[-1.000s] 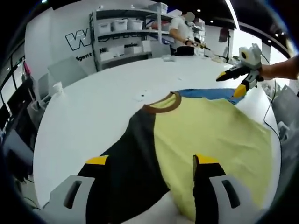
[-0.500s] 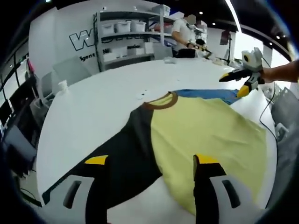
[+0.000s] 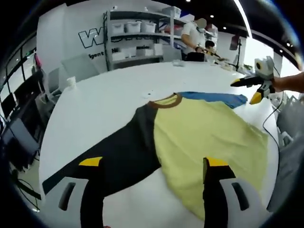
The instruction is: Fold the garment on the visible template until the final outline fits inside the template.
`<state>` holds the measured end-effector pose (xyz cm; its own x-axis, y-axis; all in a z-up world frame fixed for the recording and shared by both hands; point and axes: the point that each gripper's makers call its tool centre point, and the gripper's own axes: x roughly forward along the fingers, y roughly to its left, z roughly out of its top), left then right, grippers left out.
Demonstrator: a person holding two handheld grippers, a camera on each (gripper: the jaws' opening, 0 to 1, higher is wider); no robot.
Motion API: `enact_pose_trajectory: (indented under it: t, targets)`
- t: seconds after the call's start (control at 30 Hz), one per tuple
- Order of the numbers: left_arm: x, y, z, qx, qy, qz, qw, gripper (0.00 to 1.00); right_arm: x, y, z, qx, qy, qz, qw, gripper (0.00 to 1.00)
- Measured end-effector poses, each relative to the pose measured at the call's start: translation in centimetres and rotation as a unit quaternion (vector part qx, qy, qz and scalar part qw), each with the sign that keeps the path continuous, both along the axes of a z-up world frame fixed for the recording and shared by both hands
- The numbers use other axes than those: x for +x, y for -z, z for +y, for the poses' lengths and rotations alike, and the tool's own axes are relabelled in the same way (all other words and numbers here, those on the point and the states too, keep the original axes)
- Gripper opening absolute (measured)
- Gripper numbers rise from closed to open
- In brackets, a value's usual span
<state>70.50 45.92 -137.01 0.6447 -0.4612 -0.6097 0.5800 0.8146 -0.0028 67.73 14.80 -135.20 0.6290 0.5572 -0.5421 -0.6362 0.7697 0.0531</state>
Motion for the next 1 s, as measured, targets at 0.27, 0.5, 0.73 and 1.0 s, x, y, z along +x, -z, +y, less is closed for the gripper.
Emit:
enact_pose_trajectory:
  t: [0.27, 0.5, 0.73, 1.0]
  targets:
    - [-1.2, -0.4, 0.9, -0.002, -0.01, -0.006, 0.9999, 0.92, -1.8, -0.6, 0.1, 0.007, 0.006, -0.003, 0.9999, 0.95]
    - [-2.6, -0.6, 2.4, -0.009, -0.028, -0.007, 0.9996, 0.94, -3.4, -1.7, 0.0, 0.013, 0.013, -0.014, 0.9997, 0.99]
    - [-3.7, -0.7, 5.5, -0.019, -0.068, -0.012, 0.9974, 0.92, -5.2, -2.6, -0.1, 0.014, 0.013, -0.026, 0.9995, 0.99]
    - [-4.9, 0.2, 9.3, -0.008, -0.112, -0.016, 0.9936, 0.9, -7.5, -3.2, 0.0, 0.013, 0.006, -0.033, 0.9993, 0.99]
